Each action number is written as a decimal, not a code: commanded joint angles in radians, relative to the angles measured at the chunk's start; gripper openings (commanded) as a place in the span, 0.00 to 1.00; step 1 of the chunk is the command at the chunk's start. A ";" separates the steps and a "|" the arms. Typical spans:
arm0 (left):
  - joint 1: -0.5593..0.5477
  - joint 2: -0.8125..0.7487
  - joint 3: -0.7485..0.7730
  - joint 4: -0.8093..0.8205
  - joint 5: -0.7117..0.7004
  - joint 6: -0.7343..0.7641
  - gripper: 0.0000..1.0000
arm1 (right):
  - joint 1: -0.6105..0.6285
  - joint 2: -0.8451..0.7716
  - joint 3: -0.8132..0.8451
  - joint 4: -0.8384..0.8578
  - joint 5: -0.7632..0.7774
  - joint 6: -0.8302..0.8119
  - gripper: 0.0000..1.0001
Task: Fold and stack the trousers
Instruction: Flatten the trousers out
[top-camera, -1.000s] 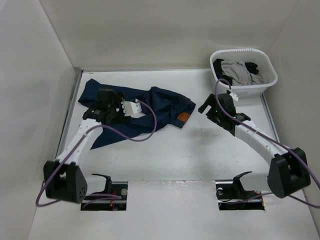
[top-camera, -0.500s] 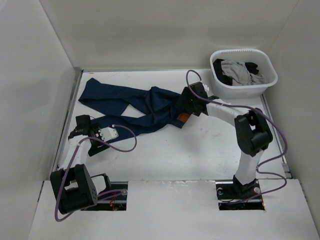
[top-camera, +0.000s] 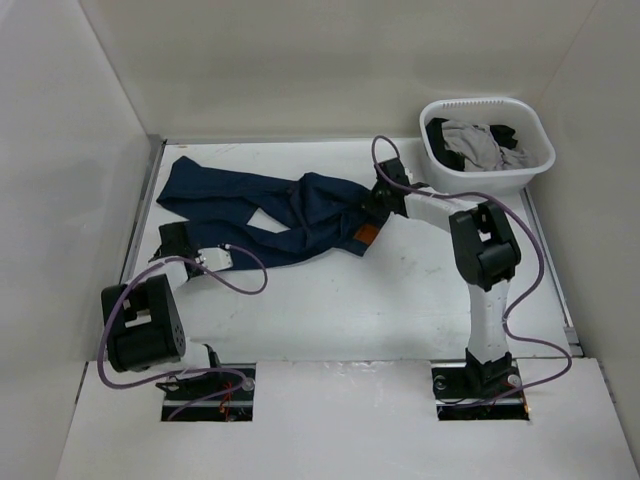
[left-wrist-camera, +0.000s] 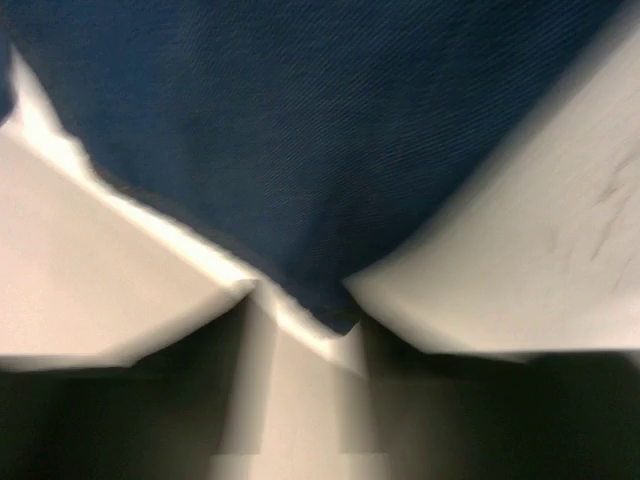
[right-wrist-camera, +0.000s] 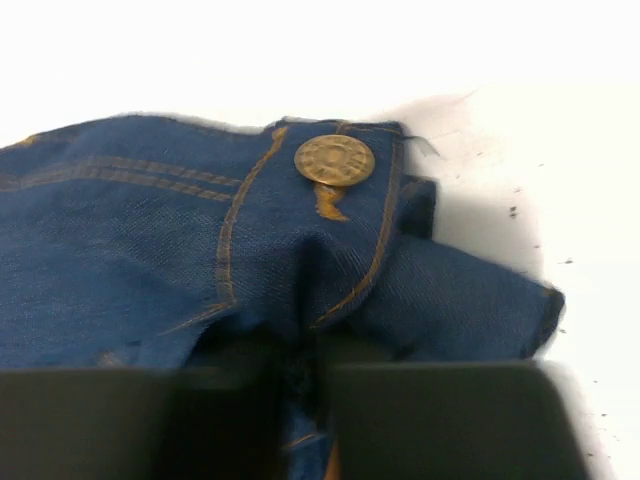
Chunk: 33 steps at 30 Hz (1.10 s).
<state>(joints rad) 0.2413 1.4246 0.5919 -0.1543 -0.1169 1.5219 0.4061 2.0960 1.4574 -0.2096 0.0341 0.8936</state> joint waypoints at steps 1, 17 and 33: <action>0.055 0.082 0.035 -0.005 0.060 -0.067 0.07 | -0.011 -0.037 0.031 0.047 -0.055 -0.004 0.00; 0.307 -0.075 0.240 -0.099 0.187 -0.172 0.00 | -0.382 -0.655 -0.078 -0.548 -0.451 -0.498 0.04; 0.309 -0.066 0.146 -0.053 0.210 -0.180 0.04 | -0.550 -1.373 -0.825 -0.484 -0.030 -0.017 1.00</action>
<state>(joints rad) 0.5491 1.3758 0.7448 -0.2501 0.0574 1.3548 -0.2253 0.8738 0.7498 -0.6788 -0.1837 0.5922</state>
